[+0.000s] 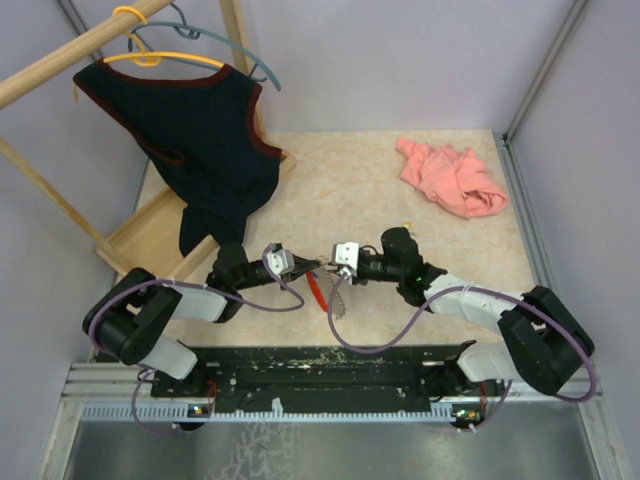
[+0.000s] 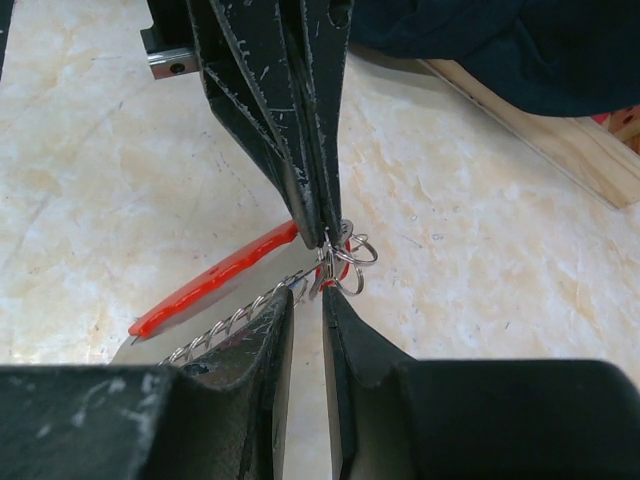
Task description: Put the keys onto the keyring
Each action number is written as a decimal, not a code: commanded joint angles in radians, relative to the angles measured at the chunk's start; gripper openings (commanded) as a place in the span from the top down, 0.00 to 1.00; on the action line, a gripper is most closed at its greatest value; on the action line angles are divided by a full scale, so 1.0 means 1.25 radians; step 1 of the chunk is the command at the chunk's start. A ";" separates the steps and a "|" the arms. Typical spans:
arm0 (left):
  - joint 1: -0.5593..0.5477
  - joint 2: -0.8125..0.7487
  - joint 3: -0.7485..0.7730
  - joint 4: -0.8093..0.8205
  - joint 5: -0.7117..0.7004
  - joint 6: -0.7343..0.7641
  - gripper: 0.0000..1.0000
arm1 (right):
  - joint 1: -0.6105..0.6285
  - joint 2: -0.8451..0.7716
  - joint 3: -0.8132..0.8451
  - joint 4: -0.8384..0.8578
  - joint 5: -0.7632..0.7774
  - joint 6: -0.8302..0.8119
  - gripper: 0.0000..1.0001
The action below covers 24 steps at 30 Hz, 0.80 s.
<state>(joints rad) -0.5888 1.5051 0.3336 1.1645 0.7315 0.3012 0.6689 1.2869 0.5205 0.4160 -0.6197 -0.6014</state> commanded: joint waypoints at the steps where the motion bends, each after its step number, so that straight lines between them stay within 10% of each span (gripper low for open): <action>1: -0.001 -0.015 -0.006 0.017 0.026 0.002 1.00 | -0.008 -0.006 0.047 -0.007 -0.029 -0.033 0.81; 24: 0.000 -0.043 0.028 -0.092 0.107 0.025 1.00 | -0.044 0.071 0.069 0.050 -0.036 -0.102 0.82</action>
<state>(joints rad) -0.5884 1.4750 0.3332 1.0821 0.8162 0.3134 0.6250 1.3651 0.5797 0.4252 -0.6399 -0.7147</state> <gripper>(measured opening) 0.006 0.183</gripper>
